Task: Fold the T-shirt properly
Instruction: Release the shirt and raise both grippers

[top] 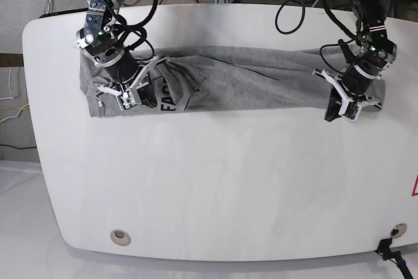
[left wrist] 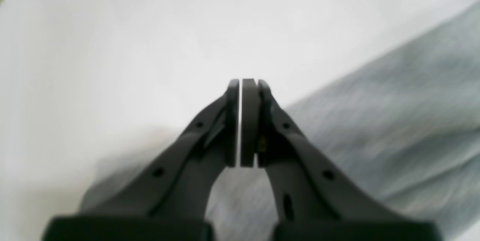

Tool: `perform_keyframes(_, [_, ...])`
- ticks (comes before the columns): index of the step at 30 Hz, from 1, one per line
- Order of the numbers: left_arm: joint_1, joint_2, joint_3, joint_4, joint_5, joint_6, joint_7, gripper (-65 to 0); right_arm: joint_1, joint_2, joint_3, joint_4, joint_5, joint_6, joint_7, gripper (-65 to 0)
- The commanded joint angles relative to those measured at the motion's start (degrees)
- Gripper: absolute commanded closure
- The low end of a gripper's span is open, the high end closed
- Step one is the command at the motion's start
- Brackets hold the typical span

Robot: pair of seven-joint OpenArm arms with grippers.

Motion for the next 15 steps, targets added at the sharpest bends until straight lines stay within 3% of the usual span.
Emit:
perform_keyframes(1, [-0.3, -0.6, 0.7, 1.0, -0.5, 2.2, -2.3, 0.0, 0.5, -1.2, -1.7, 2.0, -3.5, -2.0, 4.2, 0.0])
perform_keyframes(4, [-0.3, -0.4, 1.1, 1.3, -0.5, 2.7, -3.3, 0.0, 0.4, -3.1, -2.7, 3.1, -7.3, -4.6, 6.2, 0.0])
perform_keyframes(8, [-0.3, 0.8, 1.2, 1.9, -0.5, 2.8, -3.3, 0.0, 0.4, -4.1, -2.9, 3.1, -7.5, -4.7, 7.6, 0.0])
perform_keyframes(12, [1.8, 1.0, 1.3, 3.1, -0.5, 5.9, -3.2, 0.0, -0.1, -4.2, -3.0, 2.7, -7.1, -4.7, 7.6, 0.0])
perform_keyframes(15, [3.1, 3.0, 1.3, 4.7, -0.5, 6.0, -3.2, 0.0, -1.0, -5.3, -3.0, 2.8, -7.5, -4.7, 7.6, 0.0])
